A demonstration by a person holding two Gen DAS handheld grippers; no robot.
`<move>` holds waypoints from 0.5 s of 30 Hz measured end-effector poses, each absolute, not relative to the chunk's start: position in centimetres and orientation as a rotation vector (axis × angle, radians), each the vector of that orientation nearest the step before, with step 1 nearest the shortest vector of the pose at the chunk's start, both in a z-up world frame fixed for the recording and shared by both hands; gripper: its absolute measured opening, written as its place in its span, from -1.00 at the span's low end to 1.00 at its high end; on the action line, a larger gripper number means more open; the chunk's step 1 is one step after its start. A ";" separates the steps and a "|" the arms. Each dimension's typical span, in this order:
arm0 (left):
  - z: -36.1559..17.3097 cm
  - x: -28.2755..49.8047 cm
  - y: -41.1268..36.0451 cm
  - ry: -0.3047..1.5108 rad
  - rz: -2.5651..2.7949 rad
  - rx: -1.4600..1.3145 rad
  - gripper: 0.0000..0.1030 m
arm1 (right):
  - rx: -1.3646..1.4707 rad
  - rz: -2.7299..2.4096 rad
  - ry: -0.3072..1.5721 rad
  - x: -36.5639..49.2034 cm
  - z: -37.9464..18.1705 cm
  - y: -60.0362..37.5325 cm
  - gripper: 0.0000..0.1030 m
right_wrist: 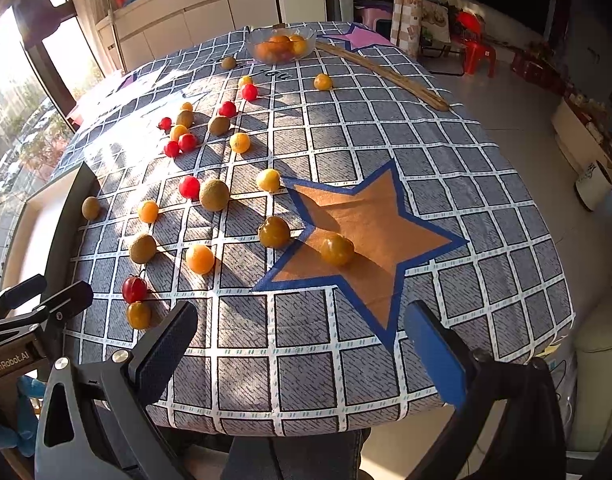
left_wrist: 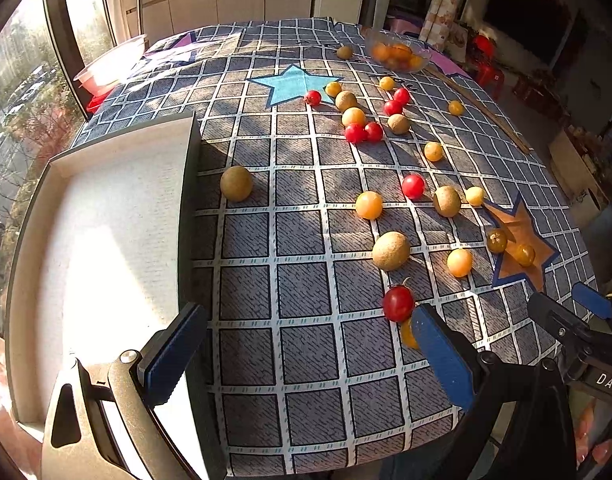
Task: Organize fruits
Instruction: 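Move both tools toward the scattered fruits on the cloth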
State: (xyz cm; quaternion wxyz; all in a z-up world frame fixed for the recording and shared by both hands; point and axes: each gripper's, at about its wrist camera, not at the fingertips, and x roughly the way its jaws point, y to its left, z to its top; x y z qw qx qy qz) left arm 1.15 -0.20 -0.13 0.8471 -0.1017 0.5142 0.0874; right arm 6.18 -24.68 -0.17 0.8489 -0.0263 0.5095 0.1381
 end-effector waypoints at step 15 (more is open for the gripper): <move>-0.7 1.8 -0.5 1.105 0.198 -0.196 0.99 | -0.048 0.281 1.094 6.6 -0.8 -25.4 1.00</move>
